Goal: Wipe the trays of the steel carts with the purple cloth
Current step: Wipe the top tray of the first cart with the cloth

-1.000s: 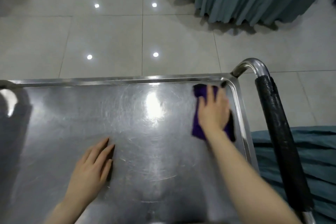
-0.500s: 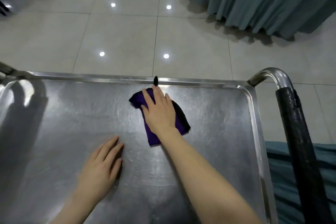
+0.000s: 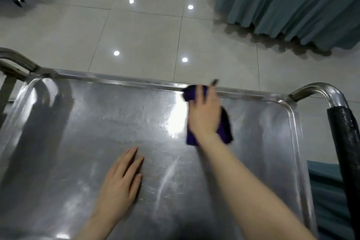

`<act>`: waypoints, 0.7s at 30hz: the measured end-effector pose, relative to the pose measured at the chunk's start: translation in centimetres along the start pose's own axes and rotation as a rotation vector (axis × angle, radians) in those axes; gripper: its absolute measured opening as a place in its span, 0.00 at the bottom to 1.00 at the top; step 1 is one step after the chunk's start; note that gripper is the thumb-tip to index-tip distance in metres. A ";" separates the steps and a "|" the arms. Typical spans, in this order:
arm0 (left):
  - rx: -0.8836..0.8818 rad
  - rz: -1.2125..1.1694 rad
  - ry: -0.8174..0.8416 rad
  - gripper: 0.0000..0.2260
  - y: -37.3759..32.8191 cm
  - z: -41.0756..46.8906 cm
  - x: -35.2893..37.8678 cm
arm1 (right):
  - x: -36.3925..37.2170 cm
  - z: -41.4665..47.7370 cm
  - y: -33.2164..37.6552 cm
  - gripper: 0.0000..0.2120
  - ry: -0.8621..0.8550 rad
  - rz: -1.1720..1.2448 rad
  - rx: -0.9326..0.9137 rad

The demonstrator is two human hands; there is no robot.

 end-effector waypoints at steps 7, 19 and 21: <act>-0.198 0.094 -0.071 0.23 5.5 -2.3 -2.7 | 5.6 -6.2 13.2 0.26 0.295 -0.074 -0.510; -0.199 0.003 -0.138 0.22 7.1 -3.1 -2.2 | 0.4 -3.9 0.4 0.26 -0.050 -0.060 0.149; -0.164 -0.008 -0.125 0.21 7.6 -3.2 -2.2 | 3.3 -6.9 7.9 0.26 0.011 -0.056 -0.023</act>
Point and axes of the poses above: each hand's wrist, its own z-axis towards the middle knuckle, its own x-axis out of the palm, y = z × x, the point moved 7 cm from there along z, towards the middle knuckle, and after that the axes turned 8 degrees about x, right-handed, at the moved point
